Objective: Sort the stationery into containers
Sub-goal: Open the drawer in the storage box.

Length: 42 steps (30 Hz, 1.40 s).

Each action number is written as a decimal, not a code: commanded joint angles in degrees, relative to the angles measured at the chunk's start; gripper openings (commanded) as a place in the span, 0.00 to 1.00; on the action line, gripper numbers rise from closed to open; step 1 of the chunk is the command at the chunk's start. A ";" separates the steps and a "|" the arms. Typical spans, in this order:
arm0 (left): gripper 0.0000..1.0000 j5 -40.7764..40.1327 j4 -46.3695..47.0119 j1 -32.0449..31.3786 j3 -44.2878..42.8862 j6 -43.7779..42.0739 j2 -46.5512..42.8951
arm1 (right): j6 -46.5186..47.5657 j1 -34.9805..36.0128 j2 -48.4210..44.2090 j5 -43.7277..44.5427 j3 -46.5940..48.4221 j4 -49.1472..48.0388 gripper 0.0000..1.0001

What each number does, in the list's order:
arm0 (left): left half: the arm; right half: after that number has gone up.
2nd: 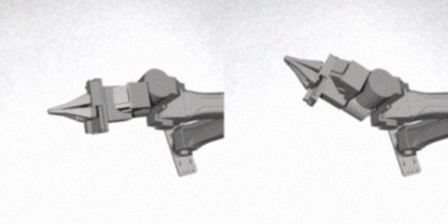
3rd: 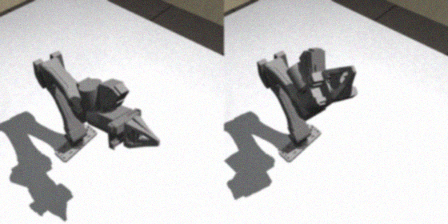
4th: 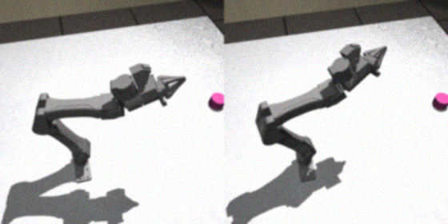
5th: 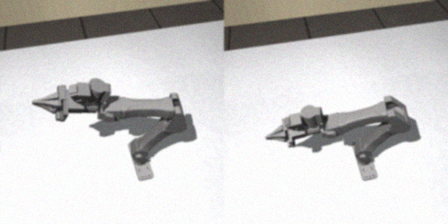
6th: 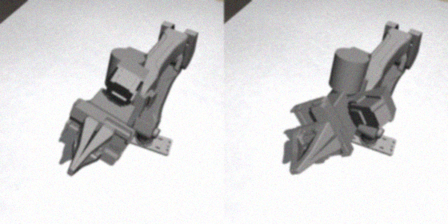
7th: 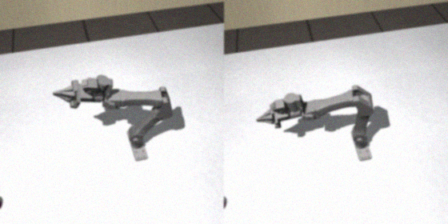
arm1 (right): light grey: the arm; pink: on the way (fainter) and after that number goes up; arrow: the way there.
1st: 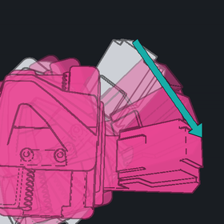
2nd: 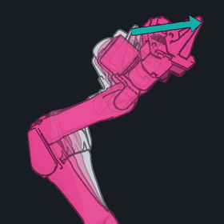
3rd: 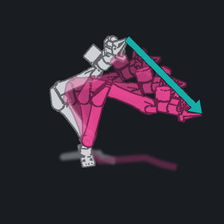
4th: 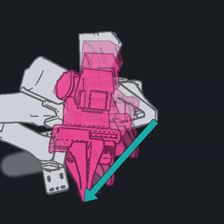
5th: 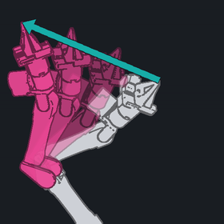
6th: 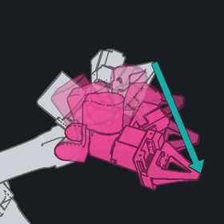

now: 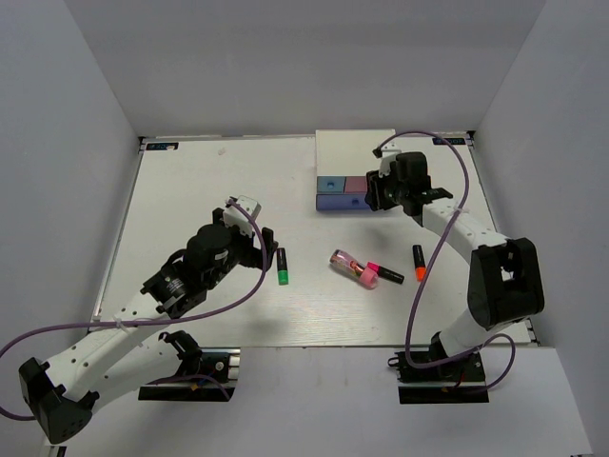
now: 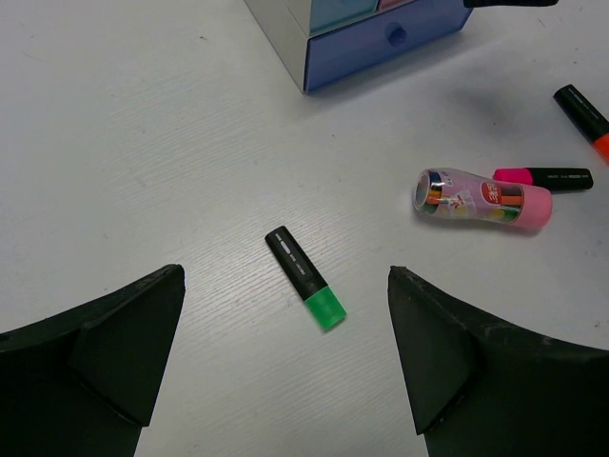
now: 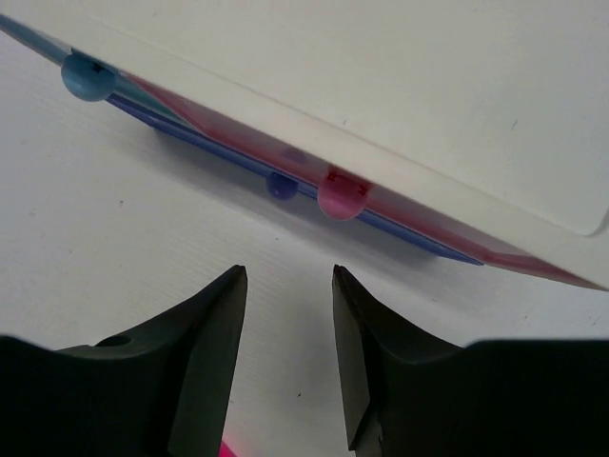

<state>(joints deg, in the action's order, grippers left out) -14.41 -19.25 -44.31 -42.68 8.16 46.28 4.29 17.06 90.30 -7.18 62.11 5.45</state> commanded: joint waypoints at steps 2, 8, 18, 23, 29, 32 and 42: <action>0.99 1.84 0.52 0.37 -0.13 -0.34 -0.93 | -5.42 -0.71 1.36 -0.47 4.51 -2.20 0.49; 0.99 1.85 0.52 0.37 -0.13 -0.34 -0.93 | -8.77 -1.50 3.65 0.24 4.52 -4.75 0.49; 0.99 1.85 0.52 0.37 -0.13 -0.34 -0.40 | -14.58 -1.86 4.36 2.16 2.15 -11.51 0.44; 0.99 1.85 0.52 0.37 -0.13 -0.34 -0.40 | -16.50 -1.85 3.92 3.83 1.44 -13.27 0.42; 0.99 1.85 0.52 0.37 -0.13 -0.34 -0.40 | -17.04 -1.68 4.71 3.66 1.09 -13.45 0.41; 0.99 1.85 0.52 0.37 -0.13 -0.34 -0.40 | -17.22 -1.77 4.36 3.75 0.56 -14.15 0.37; 0.99 1.32 0.52 0.37 -0.13 -0.34 -0.40 | -17.21 -1.85 3.30 2.35 -1.02 -13.89 0.23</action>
<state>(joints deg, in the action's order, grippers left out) -13.06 -19.25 -44.31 -42.68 8.14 46.30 -12.10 15.40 95.46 -4.49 62.00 -6.00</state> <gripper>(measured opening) 0.974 0.285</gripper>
